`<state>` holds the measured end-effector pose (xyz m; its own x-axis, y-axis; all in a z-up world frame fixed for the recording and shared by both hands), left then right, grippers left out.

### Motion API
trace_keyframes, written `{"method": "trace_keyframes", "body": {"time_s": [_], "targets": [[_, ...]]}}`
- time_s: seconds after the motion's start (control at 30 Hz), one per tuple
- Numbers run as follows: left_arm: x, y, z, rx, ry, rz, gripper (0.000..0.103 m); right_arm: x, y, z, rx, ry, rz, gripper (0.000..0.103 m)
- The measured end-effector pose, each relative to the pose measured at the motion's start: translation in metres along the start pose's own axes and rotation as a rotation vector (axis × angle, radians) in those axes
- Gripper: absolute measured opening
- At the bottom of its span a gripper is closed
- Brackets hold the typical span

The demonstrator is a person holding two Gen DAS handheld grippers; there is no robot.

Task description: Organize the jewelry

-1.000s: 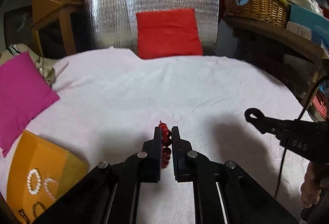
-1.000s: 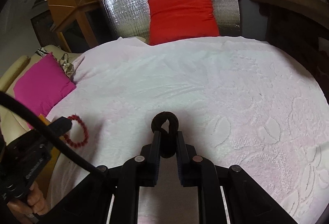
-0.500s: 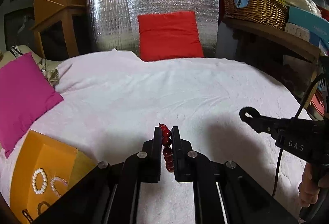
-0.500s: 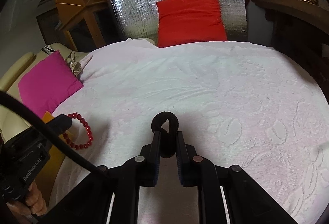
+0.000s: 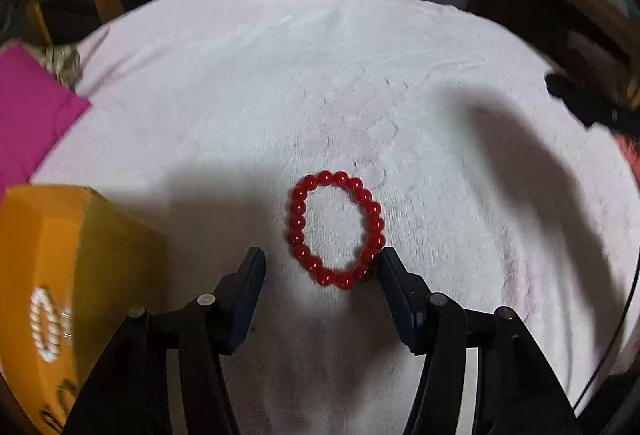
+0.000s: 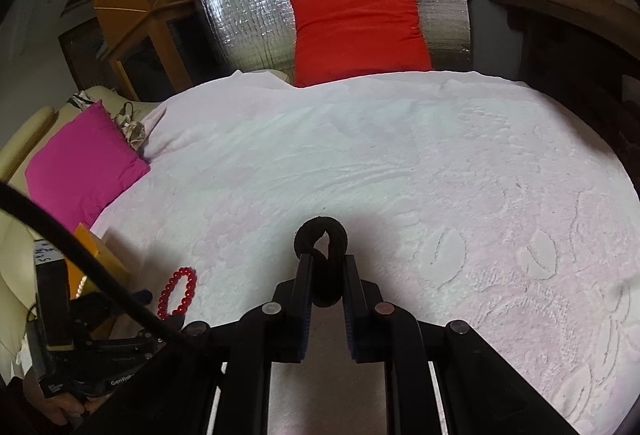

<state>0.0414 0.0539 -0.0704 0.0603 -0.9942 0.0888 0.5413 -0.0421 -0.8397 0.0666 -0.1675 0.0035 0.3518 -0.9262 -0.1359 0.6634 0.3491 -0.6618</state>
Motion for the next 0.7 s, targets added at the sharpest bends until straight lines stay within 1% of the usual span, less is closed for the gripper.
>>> {"method": "trace_keyframes", "body": {"time_s": [0.07,0.13,0.3,0.37,0.4,0.43,0.47,0.5,0.6,0.7], "targets": [[0.000,0.003,0.002,-0.004,-0.020,-0.012,0.061,0.001,0.001,-0.001,-0.005,0.007,0.003,0.015],[0.002,0.006,0.004,0.004,-0.015,-0.002,0.063,0.002,0.001,-0.001,-0.005,0.004,-0.002,0.015],[0.012,0.010,0.012,0.024,-0.032,-0.018,0.062,0.004,-0.001,-0.002,-0.003,0.002,-0.009,0.015],[0.013,0.010,0.013,0.030,-0.042,-0.038,0.052,0.004,-0.001,-0.003,-0.003,0.005,-0.009,0.015],[0.013,0.009,0.014,0.036,-0.047,-0.048,0.038,0.004,-0.001,-0.003,-0.003,0.002,-0.011,0.015],[0.016,0.008,0.016,0.043,-0.049,-0.062,0.021,0.004,-0.001,-0.003,-0.003,0.000,-0.011,0.015],[0.018,0.006,0.015,0.045,-0.048,-0.068,0.015,0.003,-0.002,-0.003,-0.002,0.001,-0.011,0.015],[0.020,0.005,0.015,0.048,-0.045,-0.066,0.013,0.002,-0.002,-0.002,0.002,-0.001,-0.010,0.015],[0.021,0.001,0.016,0.060,-0.046,-0.048,0.012,0.002,-0.004,-0.002,0.011,-0.003,-0.009,0.015],[0.020,-0.011,0.021,0.088,-0.082,-0.075,0.009,0.001,-0.007,0.000,0.024,-0.009,-0.005,0.015]]}}
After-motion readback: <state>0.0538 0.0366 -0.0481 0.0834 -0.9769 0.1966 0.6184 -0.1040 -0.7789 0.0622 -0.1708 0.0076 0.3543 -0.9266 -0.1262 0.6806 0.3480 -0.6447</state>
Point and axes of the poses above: each gripper's, at about its wrist camera, not at the fingertips, and y roughly the way its jaws point, x to its right, z to its top, the point moved 9 cm from there along y, roughly the way its jaws point, and after that the axes turned 9 degrees about -y, right-handed, at the moved point
